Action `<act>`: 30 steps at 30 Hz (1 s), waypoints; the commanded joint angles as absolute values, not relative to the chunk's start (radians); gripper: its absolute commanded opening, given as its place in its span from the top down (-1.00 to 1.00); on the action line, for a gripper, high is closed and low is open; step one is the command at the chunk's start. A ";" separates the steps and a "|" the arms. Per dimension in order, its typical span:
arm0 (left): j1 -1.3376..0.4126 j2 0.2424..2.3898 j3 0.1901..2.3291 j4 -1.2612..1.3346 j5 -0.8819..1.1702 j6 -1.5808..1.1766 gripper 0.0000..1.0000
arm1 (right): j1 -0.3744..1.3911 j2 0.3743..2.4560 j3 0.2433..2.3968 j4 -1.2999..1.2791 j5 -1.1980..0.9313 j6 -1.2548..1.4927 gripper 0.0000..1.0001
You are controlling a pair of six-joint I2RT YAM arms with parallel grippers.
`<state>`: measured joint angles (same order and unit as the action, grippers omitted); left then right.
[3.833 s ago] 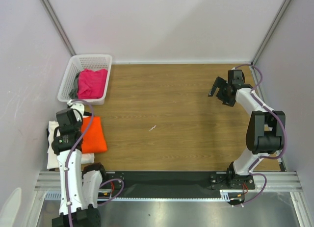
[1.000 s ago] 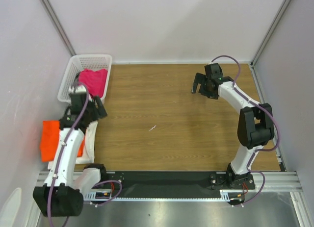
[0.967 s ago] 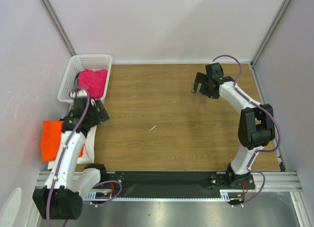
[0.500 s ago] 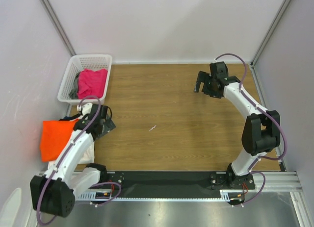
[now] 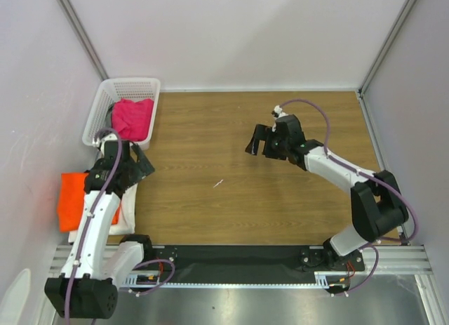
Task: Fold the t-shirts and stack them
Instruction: Neatly place the folded tshirt to the corner
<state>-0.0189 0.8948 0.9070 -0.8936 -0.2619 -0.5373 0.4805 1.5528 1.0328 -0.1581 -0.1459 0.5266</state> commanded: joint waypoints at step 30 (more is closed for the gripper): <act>0.158 0.679 0.539 -0.779 -0.516 -0.899 -0.99 | 0.261 1.273 0.971 -0.152 -0.212 0.522 -1.00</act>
<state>0.1509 0.6647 0.5472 -0.8330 -0.4732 -0.9157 0.2657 1.2572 0.9554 -0.1654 -0.1982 0.5346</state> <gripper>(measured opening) 0.996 0.995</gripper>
